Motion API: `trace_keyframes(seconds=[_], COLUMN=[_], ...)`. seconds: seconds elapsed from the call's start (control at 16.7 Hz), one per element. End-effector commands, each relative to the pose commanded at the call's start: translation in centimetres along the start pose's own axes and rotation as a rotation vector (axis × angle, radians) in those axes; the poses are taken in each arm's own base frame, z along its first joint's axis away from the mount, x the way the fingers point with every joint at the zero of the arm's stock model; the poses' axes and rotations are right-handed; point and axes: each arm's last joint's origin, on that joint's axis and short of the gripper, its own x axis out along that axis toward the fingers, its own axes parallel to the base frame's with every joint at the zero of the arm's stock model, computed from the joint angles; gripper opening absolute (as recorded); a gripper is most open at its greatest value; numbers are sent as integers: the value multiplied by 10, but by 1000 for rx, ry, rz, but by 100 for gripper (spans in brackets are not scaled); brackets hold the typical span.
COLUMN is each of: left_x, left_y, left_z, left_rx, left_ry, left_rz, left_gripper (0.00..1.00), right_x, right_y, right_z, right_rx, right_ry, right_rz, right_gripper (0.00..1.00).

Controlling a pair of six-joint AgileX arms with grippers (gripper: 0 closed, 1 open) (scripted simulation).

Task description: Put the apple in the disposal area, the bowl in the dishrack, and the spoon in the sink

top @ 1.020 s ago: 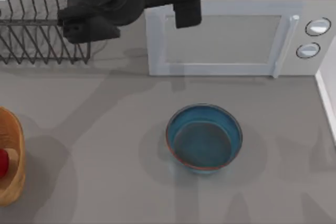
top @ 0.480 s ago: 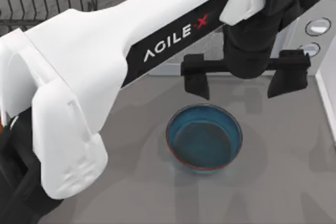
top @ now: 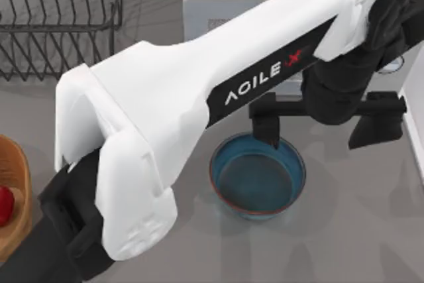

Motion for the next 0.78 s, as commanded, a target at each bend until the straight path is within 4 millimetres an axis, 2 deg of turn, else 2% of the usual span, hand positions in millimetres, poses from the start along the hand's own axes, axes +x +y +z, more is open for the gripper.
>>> trace_keyframes(seconds=[0.3,0.78], left_x=[9,88], left_y=[0,-1], left_z=[2,2], left_rx=[0,0], left_ry=[0,0], left_rz=[0,0], left_gripper=[100,100], right_x=[0,0], right_y=[0,0], right_z=[0,0], right_rx=[0,0], right_ry=[0,0], right_rz=[0,0], right_gripper=[100,100])
